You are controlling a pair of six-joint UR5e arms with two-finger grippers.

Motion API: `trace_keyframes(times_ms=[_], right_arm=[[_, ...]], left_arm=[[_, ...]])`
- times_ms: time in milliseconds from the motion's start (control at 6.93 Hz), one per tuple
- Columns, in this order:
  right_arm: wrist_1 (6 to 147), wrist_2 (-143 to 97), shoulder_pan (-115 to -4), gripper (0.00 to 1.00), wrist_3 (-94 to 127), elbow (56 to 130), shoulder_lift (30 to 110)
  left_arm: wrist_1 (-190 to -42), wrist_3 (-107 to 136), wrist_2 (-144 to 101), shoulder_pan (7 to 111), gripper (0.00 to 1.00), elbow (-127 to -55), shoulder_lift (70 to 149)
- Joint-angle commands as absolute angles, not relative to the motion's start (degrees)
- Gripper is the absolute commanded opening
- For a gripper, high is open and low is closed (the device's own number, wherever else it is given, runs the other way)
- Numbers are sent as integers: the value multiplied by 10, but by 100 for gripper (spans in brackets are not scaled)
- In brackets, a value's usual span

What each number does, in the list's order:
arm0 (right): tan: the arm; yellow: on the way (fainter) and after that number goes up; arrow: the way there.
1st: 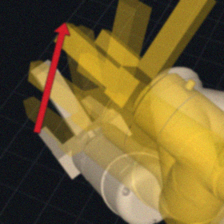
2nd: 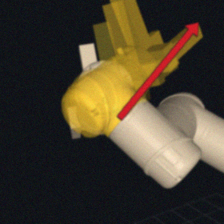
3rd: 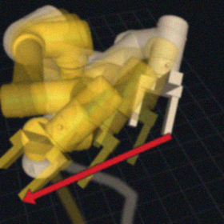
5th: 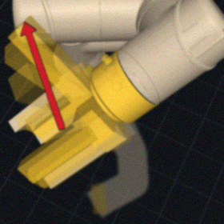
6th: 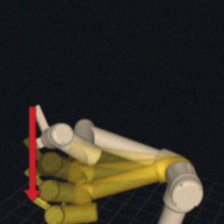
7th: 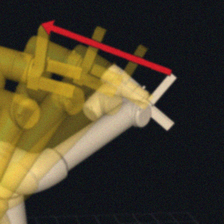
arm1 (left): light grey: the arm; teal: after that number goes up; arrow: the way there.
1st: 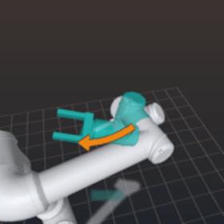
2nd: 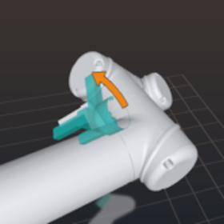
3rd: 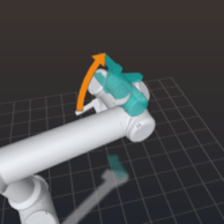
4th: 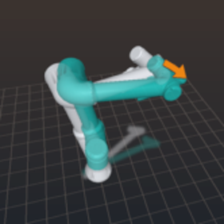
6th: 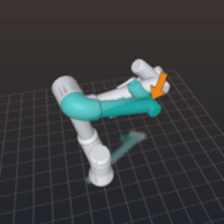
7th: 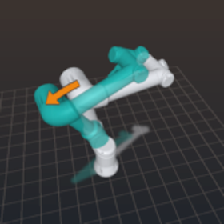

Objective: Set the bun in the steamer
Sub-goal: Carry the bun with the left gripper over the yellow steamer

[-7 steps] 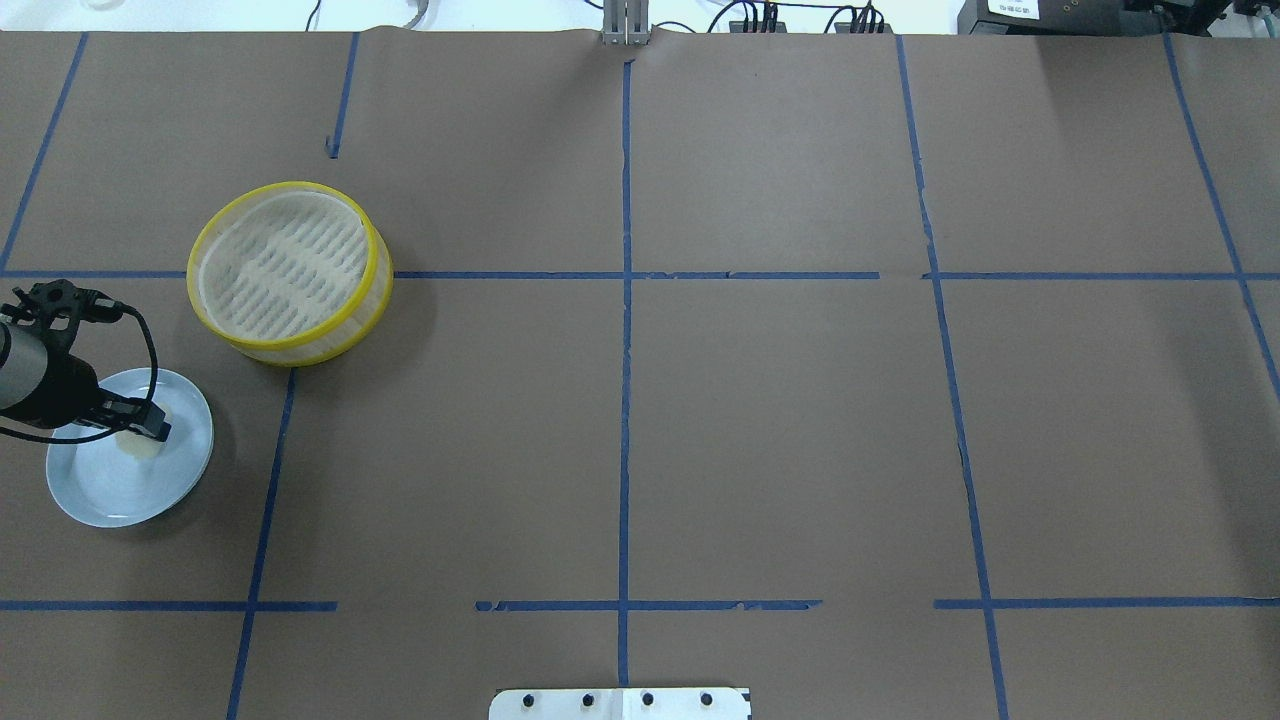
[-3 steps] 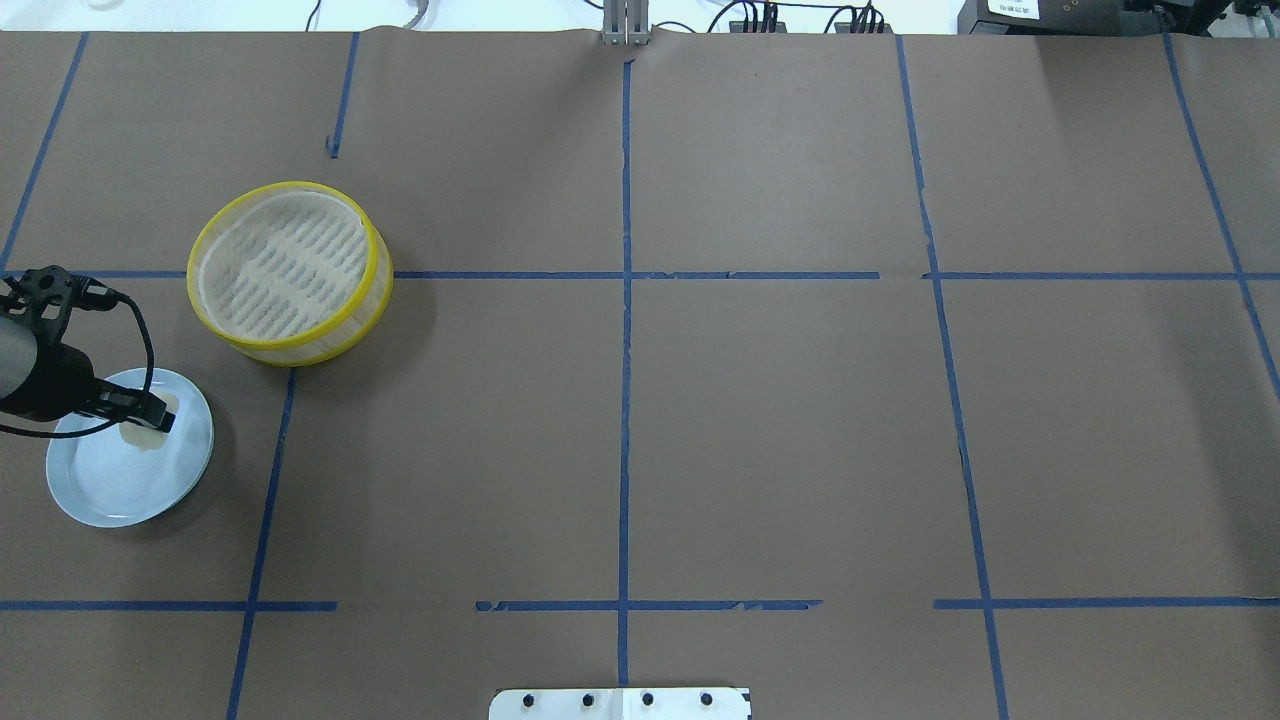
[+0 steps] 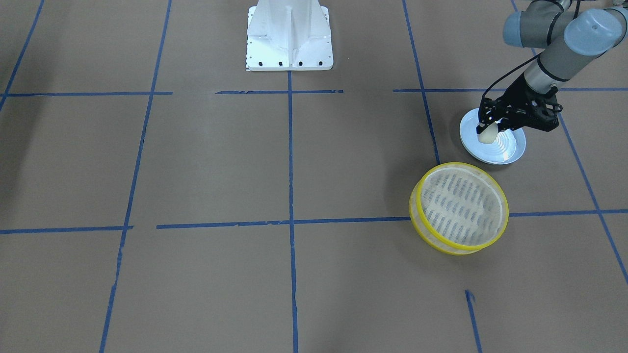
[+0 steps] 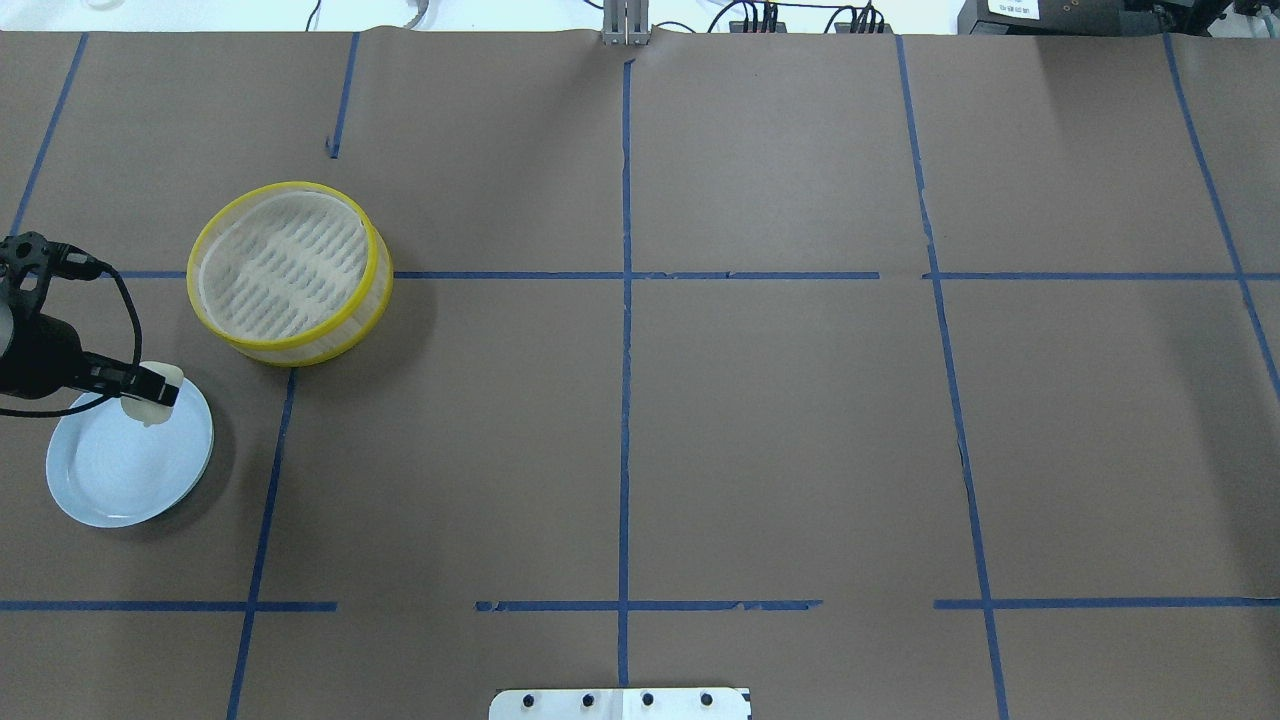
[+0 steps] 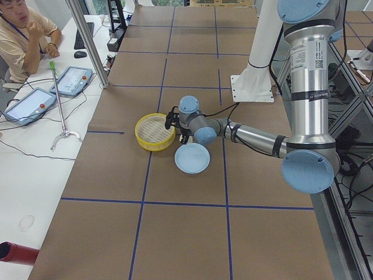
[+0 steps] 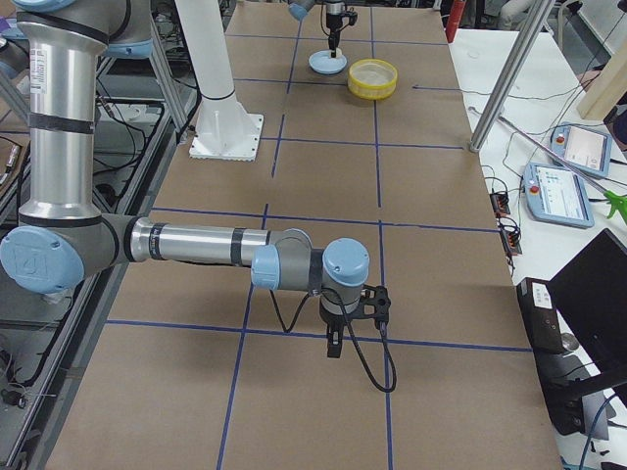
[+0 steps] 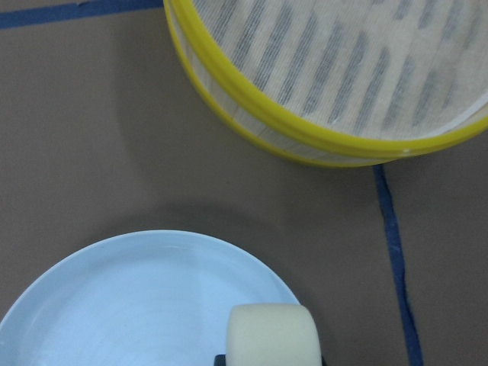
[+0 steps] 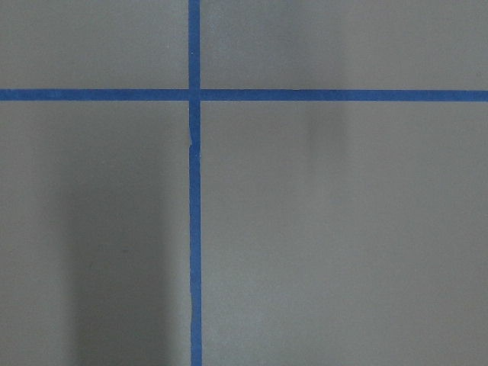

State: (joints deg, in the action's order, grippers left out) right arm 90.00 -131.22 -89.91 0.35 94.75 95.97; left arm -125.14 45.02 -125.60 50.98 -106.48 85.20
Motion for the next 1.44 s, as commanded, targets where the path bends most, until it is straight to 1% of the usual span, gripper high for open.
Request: trace_keyframes(times_ms=[0,144,289,433,722,866,1299], right_arm=[[900,-1312,-899,100,4,947,960],[900,-1312,-899,100,4,947,960],[900,-1312,-899,100,4,947,960],[900,-1312,-899,100,4,947,960],[900,-1312,-899,100,4,947,960],[900,-1312,-899,100,4,947,960],[900,-1312,-899,100,4,947,960]], left_arm=[[-1214,452,-1256,522,41,-1058,904],[-1154,452,-1255,533,41,-1049,952],[-1099,452,-1254,534,41,-1014,1010],[-1093,455,-1254,534,41,-961,1046],[-1093,496,-1255,533,41,-900,1097],[-1092,503,-1255,532,41,-872,1120],[-1100,514,-1254,532,42,-853,1122]])
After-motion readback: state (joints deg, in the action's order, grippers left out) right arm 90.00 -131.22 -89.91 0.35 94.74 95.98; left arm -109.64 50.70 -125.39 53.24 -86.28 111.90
